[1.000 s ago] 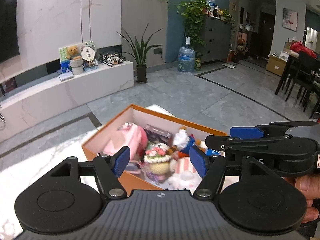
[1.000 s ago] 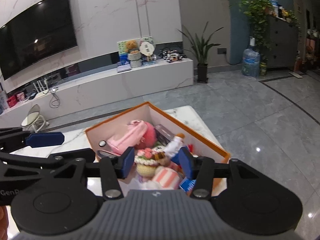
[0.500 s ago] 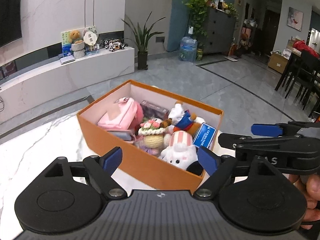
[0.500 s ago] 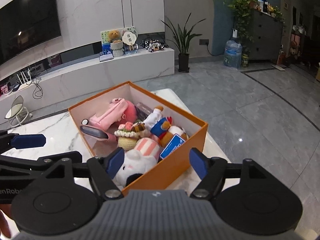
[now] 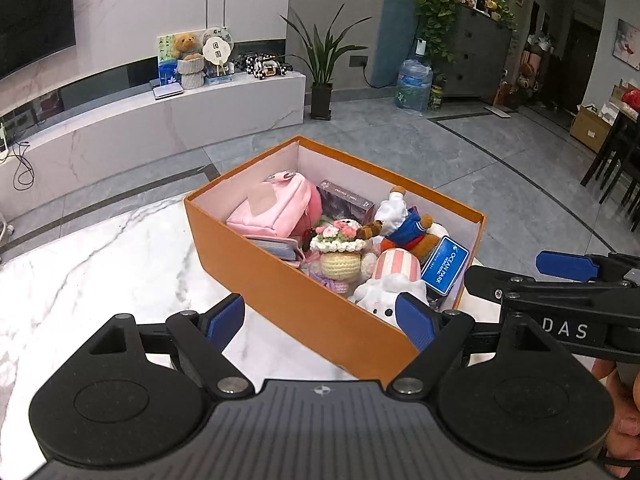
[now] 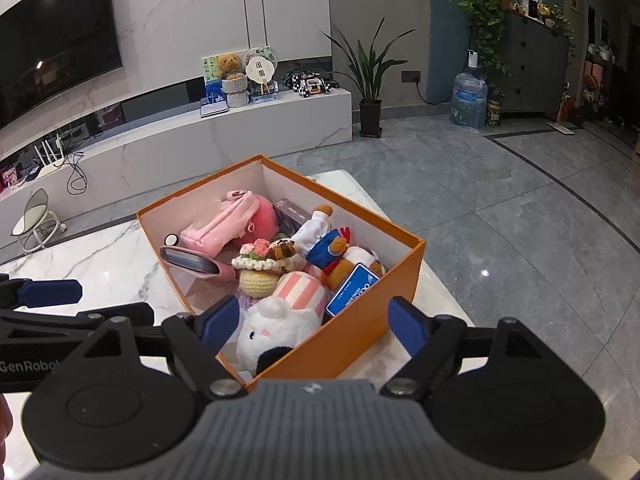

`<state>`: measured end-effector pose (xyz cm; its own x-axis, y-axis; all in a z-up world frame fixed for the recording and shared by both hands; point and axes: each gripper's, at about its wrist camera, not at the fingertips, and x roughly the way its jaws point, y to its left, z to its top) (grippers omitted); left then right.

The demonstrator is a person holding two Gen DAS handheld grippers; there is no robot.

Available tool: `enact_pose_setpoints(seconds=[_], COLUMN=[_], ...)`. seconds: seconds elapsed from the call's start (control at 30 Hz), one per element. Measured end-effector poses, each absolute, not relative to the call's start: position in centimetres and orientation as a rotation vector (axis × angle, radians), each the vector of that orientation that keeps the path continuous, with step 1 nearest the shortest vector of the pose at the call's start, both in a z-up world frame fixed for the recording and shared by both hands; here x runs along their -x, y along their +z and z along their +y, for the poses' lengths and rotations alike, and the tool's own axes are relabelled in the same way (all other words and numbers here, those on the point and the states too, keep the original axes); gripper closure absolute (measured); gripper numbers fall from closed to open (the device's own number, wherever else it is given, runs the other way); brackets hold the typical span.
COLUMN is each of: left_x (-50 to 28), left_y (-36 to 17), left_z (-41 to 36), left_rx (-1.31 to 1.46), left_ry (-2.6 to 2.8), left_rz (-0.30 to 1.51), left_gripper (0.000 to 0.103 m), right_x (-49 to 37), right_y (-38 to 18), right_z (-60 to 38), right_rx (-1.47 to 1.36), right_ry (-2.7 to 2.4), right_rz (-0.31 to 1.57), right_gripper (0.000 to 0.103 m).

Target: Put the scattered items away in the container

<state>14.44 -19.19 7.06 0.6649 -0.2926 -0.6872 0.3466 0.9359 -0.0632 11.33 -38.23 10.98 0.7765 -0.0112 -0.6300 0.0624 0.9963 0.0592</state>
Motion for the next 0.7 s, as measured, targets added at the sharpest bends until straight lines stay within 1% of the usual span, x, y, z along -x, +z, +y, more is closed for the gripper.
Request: enact_pose_setpoints(seconds=[0.7], left_x=[-13.96], left_y=[7.51], left_z=[-19.62], left_rx=[-0.113], left_ry=[-0.372], left_rz=[0.742], left_gripper=[0.006], right_x=[-11.64], right_y=[10.74], right_z=[-37.72], right_rx=[-0.068], right_ry=[-0.046], right_rz=[0.684], right_gripper=[0.020])
